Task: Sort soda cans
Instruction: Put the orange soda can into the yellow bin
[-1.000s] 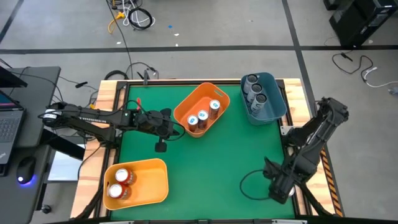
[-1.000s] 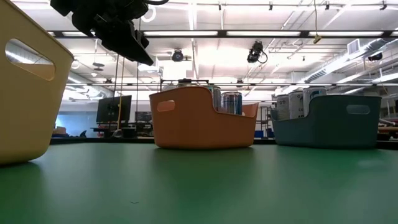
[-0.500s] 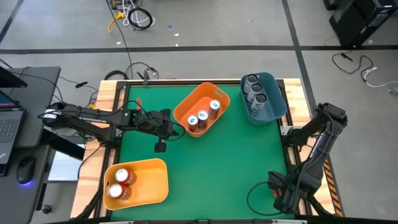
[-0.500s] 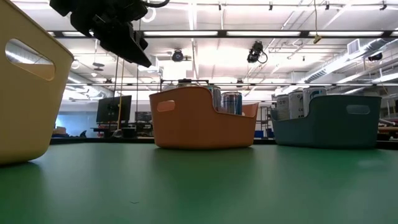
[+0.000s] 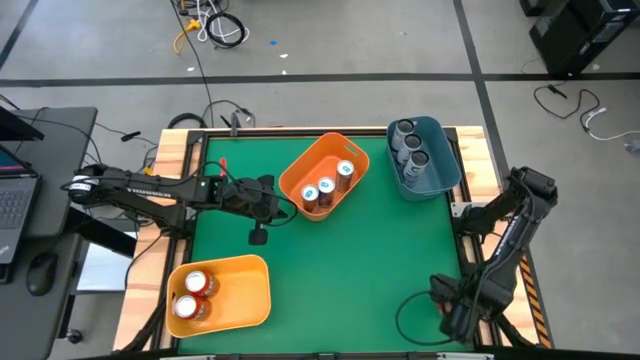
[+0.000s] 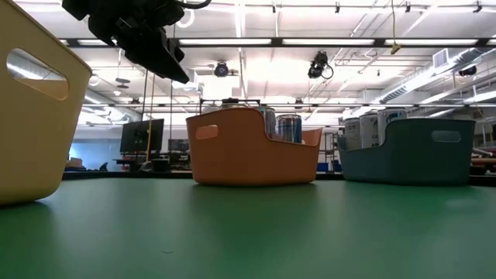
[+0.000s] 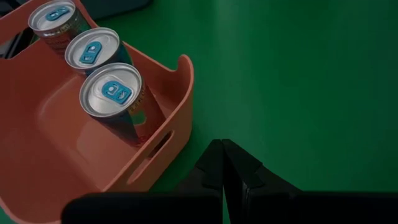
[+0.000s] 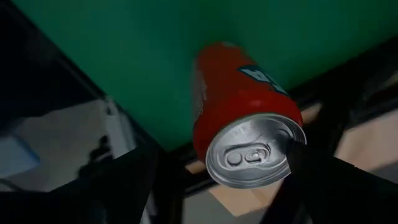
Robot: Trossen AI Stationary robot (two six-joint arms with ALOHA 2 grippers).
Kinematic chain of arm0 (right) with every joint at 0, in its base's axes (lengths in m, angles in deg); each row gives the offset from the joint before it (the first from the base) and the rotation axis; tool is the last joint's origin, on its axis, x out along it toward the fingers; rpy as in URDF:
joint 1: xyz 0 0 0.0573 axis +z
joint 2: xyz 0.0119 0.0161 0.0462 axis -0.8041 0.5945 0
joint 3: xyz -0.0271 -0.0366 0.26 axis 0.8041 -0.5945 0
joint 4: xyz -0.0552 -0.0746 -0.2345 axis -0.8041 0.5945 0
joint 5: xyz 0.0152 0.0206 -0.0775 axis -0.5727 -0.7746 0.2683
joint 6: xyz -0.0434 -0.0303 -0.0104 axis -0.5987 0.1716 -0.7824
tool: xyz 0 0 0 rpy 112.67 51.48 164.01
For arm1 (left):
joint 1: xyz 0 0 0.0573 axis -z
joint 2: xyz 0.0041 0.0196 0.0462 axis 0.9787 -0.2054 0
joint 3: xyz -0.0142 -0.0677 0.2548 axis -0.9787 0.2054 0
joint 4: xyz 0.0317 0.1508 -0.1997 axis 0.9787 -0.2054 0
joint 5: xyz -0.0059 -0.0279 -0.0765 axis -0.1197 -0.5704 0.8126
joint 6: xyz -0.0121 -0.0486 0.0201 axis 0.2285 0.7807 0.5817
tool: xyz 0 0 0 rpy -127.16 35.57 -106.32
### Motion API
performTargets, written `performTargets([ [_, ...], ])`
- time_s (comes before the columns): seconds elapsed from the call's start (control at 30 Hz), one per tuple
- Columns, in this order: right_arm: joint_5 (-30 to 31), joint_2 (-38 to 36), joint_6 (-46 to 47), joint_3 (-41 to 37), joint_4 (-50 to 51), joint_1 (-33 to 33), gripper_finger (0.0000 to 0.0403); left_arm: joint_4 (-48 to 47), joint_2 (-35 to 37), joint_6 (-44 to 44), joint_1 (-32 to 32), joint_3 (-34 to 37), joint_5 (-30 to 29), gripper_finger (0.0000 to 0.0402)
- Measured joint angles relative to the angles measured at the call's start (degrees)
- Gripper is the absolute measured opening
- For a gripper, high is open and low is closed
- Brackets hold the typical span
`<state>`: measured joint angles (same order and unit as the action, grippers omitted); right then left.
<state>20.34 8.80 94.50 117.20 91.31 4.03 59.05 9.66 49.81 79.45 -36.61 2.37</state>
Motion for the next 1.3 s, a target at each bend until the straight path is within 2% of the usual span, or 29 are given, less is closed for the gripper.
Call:
performTargets([
  [0.4,0.43,-3.07,1.45,0.79,0.86,-1.05,0.0351,0.00,0.00,0.34,-0.01,0.00,0.00,0.0001],
  [0.63,0.98,-3.20,0.90,1.34,6.07,-1.00,0.0351,-0.04,0.00,0.38,-0.02,0.00,0.00,0.0001],
  [0.9,2.67,-3.22,-1.58,-3.27,-1.02,-0.69,0.0351,-0.74,0.00,0.55,-0.02,0.00,0.00,0.0001],
  [1.1,-0.46,-3.22,-1.28,-8.50,-5.57,0.91,0.0351,-1.49,0.00,1.31,-0.01,0.00,-0.01,0.0001],
  [1.3,-0.62,-3.22,-1.37,-11.08,-10.02,1.20,0.0343,-1.34,0.00,1.31,-0.01,0.00,-0.02,0.0001],
])
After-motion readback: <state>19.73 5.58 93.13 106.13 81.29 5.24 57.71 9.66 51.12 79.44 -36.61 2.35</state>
